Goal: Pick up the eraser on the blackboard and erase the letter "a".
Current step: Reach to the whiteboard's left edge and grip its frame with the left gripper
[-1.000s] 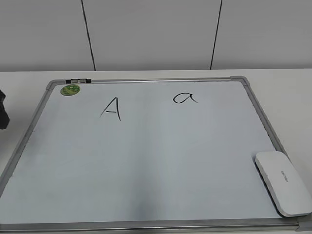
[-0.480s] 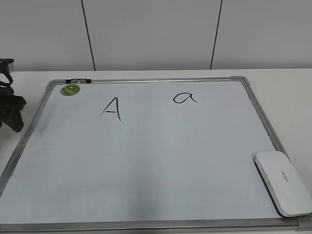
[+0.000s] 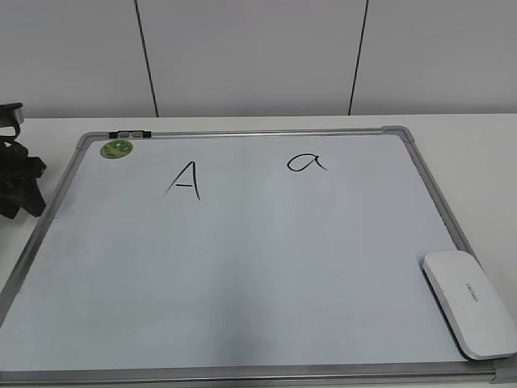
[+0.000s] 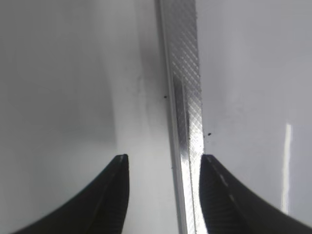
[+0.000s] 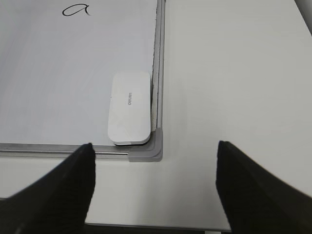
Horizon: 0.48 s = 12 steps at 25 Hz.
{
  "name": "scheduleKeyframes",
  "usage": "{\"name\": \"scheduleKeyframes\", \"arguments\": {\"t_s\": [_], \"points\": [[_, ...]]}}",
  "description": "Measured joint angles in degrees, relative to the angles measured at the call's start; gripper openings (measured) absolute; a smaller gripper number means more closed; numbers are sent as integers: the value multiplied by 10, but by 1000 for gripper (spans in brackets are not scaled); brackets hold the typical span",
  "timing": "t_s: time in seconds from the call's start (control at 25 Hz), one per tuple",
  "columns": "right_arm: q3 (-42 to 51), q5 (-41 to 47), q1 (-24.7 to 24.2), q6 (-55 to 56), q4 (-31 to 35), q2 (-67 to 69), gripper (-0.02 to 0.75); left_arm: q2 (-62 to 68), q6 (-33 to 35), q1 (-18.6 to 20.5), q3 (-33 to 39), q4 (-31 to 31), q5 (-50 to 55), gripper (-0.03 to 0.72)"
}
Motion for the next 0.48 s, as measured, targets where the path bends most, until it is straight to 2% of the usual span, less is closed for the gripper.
{"name": "scheduleKeyframes", "arguments": {"t_s": [0.16, 0.48], "points": [[0, 0, 0, 0, 0, 0, 573, 14, 17, 2, -11, -28, 0, 337], [0, 0, 0, 0, 0, 0, 573, 44, 21, 3, -16, -39, 1, 336]]}}
